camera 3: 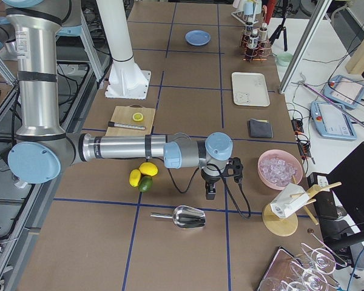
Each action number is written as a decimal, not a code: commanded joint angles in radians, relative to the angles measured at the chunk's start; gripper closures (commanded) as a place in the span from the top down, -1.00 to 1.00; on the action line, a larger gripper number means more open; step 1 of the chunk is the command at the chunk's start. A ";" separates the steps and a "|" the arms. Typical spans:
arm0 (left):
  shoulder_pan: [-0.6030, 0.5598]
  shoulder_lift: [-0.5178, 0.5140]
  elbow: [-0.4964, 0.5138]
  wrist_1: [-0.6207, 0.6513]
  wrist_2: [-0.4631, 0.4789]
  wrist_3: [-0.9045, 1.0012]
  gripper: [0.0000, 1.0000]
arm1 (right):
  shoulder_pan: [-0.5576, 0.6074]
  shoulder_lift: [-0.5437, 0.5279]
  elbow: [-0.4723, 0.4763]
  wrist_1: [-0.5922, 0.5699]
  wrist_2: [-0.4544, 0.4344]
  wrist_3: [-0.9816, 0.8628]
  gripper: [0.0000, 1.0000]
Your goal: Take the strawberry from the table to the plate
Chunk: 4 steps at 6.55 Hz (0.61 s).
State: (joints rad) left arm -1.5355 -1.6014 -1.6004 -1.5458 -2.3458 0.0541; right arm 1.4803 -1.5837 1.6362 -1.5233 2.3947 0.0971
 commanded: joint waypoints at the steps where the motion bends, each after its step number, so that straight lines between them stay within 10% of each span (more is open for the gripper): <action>1: 0.006 -0.023 -0.042 0.039 -0.019 -0.008 1.00 | 0.000 0.001 0.005 0.000 0.001 0.003 1.00; 4: 0.003 -0.020 -0.102 0.078 -0.017 0.004 1.00 | 0.000 0.002 0.007 0.000 0.009 0.003 1.00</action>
State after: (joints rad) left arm -1.5312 -1.6268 -1.6882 -1.4677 -2.3663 0.0565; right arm 1.4803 -1.5814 1.6408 -1.5233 2.3992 0.0996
